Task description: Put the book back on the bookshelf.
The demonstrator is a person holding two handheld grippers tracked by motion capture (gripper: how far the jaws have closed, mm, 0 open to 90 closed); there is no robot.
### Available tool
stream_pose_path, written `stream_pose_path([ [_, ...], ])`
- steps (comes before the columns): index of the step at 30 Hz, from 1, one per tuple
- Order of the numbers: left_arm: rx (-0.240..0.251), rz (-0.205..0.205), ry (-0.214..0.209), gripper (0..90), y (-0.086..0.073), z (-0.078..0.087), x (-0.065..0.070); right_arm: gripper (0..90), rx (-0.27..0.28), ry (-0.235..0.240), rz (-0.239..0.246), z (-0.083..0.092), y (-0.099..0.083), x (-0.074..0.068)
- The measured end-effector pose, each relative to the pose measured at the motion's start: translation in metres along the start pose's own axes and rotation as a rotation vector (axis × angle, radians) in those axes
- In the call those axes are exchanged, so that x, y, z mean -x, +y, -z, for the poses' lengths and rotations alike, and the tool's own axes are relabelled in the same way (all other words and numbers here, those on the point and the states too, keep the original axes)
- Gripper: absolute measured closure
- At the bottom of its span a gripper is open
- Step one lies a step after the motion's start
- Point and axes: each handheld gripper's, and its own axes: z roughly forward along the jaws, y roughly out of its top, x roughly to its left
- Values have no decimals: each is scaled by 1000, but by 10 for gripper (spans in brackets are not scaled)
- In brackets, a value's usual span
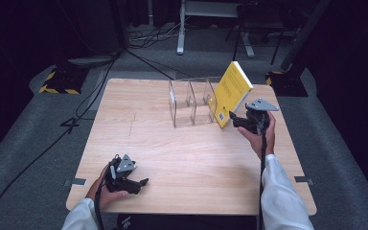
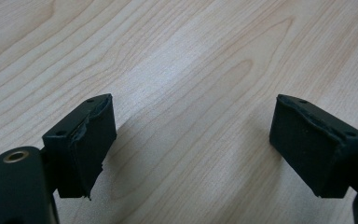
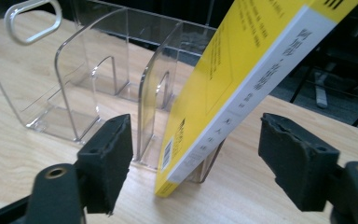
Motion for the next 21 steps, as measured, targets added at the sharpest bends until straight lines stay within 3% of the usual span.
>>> stream_pose_path([
  [8,0,0,0,151,0,0,0,251,-41,37,65,7,-3,-7],
  [21,-1,2,-6,150,0,0,0,243,-101,109,117,21,-13,-7],
])
